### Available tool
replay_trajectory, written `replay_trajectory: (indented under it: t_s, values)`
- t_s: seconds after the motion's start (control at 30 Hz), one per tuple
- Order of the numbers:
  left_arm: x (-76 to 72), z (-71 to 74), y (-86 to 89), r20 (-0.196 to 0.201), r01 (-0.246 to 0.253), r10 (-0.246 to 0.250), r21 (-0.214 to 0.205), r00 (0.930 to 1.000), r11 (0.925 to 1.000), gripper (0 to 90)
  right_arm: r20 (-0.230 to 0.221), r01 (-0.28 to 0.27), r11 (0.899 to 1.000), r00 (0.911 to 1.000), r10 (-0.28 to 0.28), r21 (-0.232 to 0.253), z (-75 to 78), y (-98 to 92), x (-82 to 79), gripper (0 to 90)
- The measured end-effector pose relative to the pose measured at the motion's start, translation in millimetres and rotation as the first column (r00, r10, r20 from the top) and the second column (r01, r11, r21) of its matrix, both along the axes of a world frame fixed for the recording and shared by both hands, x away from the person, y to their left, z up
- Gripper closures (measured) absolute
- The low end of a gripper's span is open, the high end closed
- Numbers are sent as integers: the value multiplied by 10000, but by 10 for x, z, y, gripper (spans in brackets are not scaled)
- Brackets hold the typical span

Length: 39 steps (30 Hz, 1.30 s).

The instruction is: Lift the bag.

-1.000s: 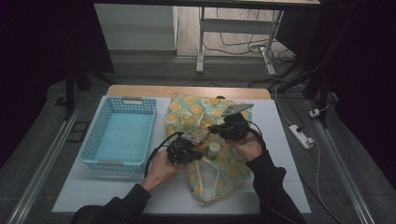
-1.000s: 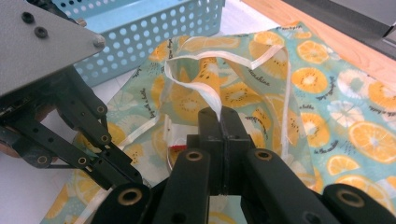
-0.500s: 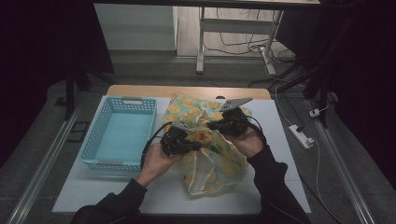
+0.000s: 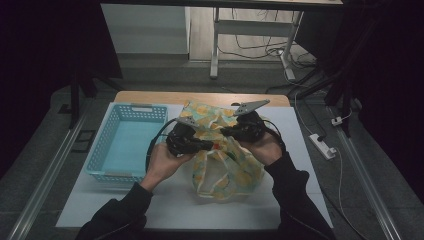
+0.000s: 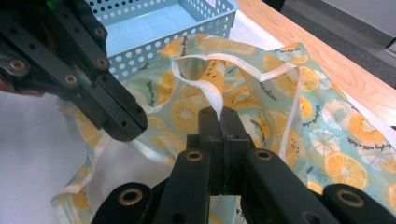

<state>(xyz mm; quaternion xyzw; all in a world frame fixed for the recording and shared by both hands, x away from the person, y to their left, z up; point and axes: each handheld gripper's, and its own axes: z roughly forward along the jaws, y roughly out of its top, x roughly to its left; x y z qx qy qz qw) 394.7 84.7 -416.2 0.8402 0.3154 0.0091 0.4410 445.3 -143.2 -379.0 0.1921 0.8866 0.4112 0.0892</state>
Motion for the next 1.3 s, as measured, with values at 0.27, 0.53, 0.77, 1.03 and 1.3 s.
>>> replay_trajectory:
  t_s: [0.27,0.53,0.77,1.03,1.3]
  values:
    - [47,-190,-110,8,107,-108,983,9999,9951,887,-80,51,10000,10000,-51,13,-37,-14,23,900]
    - [-7,-466,-256,-252,795,-766,1506,9967,9854,648,-212,87,10000,9997,-87,-3,-105,-39,35,900]
    - [-42,-661,-351,-170,651,-628,2499,9979,9661,570,-251,36,10000,9997,-36,1,-128,-25,29,900]
    - [2,-666,-297,-423,463,-363,2659,9984,9629,882,-393,-19,9999,9992,15,-100,-179,3,32,900]
    - [32,-381,-170,-576,299,-206,1646,9981,9859,890,-344,-128,9999,9993,127,-32,-65,29,19,900]
